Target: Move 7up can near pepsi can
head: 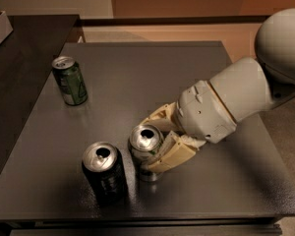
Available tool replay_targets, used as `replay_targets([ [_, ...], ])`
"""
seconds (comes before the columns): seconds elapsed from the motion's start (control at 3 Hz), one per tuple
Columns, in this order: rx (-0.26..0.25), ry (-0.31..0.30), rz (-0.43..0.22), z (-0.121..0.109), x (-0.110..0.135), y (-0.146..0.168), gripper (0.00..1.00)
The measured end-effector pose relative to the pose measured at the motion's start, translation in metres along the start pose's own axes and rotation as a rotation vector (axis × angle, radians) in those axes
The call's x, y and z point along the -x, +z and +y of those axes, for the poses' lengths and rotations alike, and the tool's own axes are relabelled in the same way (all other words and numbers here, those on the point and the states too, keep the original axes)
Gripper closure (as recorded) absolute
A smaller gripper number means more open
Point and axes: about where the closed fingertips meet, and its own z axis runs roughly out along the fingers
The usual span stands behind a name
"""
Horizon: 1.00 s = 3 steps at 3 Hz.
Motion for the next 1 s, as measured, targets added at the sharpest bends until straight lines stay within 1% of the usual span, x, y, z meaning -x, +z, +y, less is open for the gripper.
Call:
replay_targets([
  [0.33,0.000,-0.004,0.004,0.0009,0.0019,0.0007,0.13],
  [0.67,0.000,-0.007,0.007,0.0017,0.0038,0.0013,0.00],
  [1.0,0.000,-0.007,0.007,0.0017,0.0038,0.0013,0.00],
])
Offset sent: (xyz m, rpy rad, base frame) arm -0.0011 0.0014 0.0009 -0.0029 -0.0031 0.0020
